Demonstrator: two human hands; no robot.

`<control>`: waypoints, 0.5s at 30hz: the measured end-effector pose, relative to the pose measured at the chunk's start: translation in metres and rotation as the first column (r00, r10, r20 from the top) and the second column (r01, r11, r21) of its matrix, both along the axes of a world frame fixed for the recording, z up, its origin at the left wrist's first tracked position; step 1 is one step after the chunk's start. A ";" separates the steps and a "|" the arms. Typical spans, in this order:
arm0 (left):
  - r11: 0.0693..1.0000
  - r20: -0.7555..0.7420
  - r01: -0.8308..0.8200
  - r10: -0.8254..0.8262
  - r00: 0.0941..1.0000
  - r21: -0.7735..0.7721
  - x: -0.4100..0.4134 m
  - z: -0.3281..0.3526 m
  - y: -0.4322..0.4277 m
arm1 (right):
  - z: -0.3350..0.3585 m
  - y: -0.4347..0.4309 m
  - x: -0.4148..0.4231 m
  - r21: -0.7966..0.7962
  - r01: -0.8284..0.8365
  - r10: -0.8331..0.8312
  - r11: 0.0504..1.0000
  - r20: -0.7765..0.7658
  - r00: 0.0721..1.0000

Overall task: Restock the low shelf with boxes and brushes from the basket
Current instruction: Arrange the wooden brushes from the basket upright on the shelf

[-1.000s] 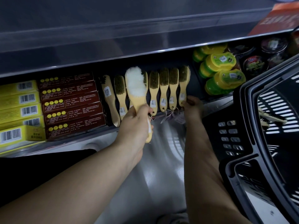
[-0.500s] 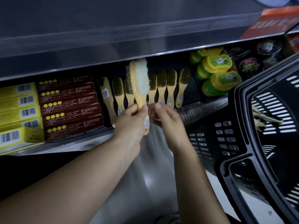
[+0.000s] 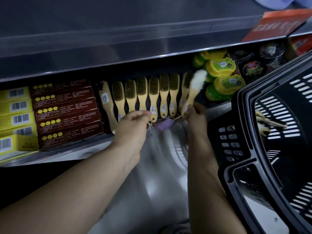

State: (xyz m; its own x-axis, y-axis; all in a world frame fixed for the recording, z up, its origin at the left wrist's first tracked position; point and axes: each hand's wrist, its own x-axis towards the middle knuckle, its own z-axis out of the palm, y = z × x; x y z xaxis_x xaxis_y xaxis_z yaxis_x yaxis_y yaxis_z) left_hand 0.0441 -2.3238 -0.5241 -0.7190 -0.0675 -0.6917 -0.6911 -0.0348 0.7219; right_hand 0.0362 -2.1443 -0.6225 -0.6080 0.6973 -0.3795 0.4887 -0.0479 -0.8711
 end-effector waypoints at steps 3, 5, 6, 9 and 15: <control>1.000 -0.002 -0.016 0.016 1.000 -0.014 0.000 0.001 0.002 | -0.024 0.025 -0.011 0.105 0.098 -0.106 0.990 0.068 0.992; 1.000 -0.002 -0.015 0.015 1.000 -0.013 0.001 0.001 0.002 | -0.031 0.034 -0.016 0.155 0.095 -0.109 0.983 0.084 0.990; 1.000 -0.004 -0.015 0.015 1.000 -0.007 0.001 0.001 0.002 | -0.033 0.037 -0.019 0.177 0.101 -0.116 0.979 0.080 0.990; 1.000 -0.001 -0.009 0.009 1.000 0.003 0.003 0.001 0.001 | -0.033 0.039 -0.031 0.254 0.143 -0.158 0.956 0.040 0.987; 1.000 0.019 -0.018 0.018 1.000 0.015 0.002 -0.001 0.000 | -0.036 0.039 -0.039 0.248 0.039 -0.068 0.968 0.110 0.992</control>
State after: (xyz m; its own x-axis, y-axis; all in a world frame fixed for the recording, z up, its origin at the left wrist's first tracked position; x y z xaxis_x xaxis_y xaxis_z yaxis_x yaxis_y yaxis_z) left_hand 0.0466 -2.3241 -0.5246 -0.7046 -0.0700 -0.7062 -0.7038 -0.0583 0.7080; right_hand -0.0028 -2.1048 -0.6583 -0.5288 0.8082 -0.2592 0.5899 0.1304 -0.7969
